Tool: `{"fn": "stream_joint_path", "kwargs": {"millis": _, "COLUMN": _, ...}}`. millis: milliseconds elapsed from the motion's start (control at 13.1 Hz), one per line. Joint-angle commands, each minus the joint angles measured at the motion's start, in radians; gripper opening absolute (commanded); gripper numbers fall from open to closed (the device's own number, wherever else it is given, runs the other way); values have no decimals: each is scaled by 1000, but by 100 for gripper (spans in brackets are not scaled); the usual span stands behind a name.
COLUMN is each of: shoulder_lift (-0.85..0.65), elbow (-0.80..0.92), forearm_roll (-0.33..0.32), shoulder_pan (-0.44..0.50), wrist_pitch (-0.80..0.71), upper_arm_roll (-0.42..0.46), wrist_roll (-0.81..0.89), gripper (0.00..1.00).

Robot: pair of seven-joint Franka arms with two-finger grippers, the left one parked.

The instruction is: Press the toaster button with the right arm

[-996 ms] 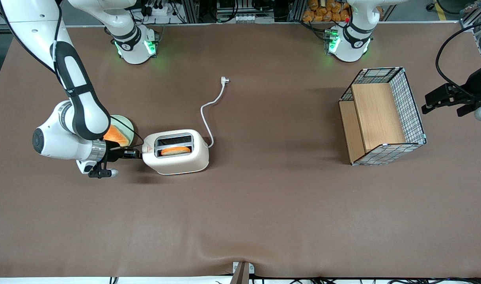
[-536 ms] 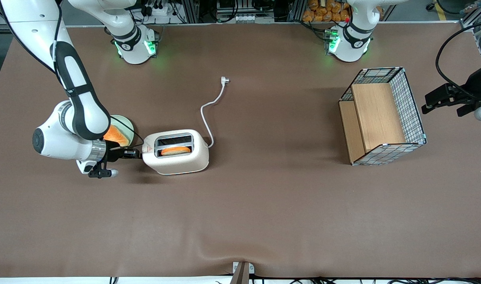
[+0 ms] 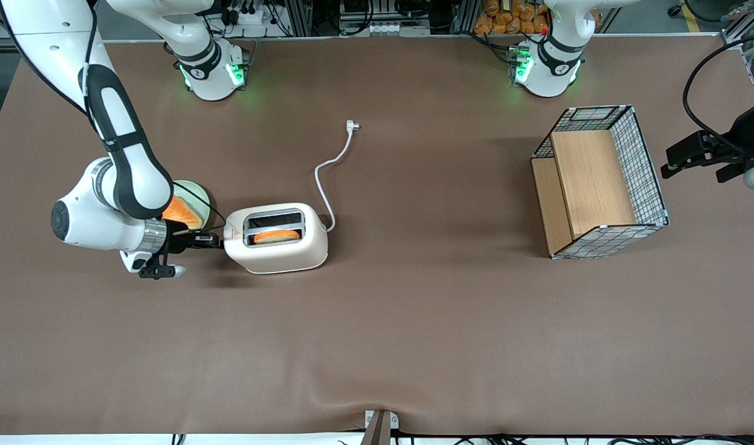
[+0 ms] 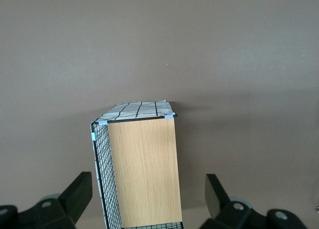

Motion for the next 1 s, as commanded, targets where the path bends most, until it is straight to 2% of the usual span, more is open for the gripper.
{"fn": "stream_joint_path", "kwargs": {"millis": 0, "shoulder_lift": 28, "elbow": -9, "forearm_roll": 27, "shoulder_pan": 12, "wrist_pitch": 31, "upper_arm_roll": -2, "wrist_roll": -35, "gripper": 0}}
{"fn": "stream_joint_path", "kwargs": {"millis": 919, "shoulder_lift": 28, "elbow": 11, "forearm_roll": 26, "shoulder_pan": 3, "wrist_pitch": 29, "upper_arm_roll": -2, "wrist_roll": -36, "gripper": 0}}
